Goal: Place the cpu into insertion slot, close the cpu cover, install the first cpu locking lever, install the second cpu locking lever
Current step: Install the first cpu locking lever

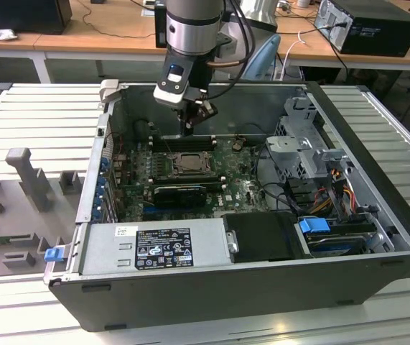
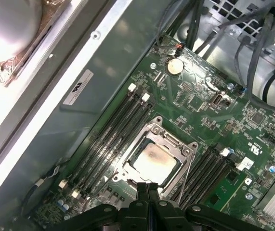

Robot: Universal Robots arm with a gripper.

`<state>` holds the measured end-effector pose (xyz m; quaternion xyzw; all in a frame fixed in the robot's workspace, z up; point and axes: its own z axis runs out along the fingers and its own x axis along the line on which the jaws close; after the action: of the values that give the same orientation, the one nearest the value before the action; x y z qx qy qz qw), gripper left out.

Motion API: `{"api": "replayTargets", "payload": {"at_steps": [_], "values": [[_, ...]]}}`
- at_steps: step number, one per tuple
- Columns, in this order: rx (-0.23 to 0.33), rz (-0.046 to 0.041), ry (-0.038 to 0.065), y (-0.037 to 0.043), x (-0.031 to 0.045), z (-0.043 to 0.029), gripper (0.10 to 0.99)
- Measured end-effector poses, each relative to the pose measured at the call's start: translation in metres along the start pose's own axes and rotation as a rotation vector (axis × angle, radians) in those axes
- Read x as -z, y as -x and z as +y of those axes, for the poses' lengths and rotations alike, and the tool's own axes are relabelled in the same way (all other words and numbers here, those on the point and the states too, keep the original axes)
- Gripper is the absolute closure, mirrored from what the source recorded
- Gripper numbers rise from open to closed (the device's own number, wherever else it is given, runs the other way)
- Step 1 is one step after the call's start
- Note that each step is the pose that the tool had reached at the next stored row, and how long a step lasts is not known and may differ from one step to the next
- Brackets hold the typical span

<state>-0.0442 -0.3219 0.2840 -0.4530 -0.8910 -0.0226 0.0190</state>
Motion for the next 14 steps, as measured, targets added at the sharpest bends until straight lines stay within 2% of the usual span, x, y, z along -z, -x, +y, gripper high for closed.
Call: {"api": "replayTargets", "payload": {"at_steps": [6,14], "values": [[0.044,0.0010,-0.002,0.0000,-0.0001,0.0000,0.980],[0.149,0.0028,-0.008,0.0000,0.0000,-0.0001,0.980]]}}
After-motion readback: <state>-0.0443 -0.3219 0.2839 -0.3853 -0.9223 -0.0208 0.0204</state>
